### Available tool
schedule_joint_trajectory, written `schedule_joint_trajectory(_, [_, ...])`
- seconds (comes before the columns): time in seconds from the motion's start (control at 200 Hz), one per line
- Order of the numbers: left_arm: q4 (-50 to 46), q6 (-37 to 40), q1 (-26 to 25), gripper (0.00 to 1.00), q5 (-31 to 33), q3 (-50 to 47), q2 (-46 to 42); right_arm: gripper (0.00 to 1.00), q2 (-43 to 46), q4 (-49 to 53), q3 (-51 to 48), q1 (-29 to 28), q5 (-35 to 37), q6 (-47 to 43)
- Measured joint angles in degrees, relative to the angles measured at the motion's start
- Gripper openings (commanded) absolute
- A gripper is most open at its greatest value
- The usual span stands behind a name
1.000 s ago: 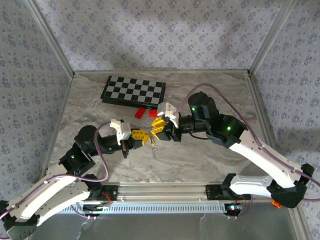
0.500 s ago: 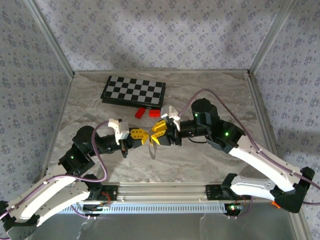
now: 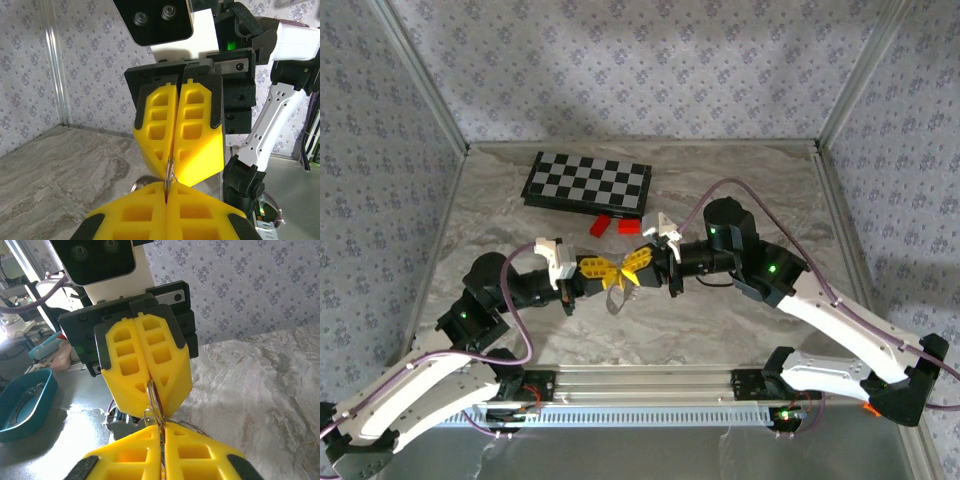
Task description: Put the keys on the keyring
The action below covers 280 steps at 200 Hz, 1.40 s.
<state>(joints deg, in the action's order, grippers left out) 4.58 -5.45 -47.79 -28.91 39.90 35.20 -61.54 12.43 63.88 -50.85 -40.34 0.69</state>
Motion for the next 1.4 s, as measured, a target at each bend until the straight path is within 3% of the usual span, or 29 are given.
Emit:
schedule_joint_trajectory(0.62, [-2.1,0.9,0.0,0.0,-1.1,0.0,-0.3,0.0,-3.2,2.9,1.7,0.5,-4.6,-3.5])
schedule_joint_trajectory(1.399, [7.3,-2.8,0.0,0.0,-5.6,-1.0,1.3,0.0,-3.6,5.9,4.7,0.0,-5.7,-6.3])
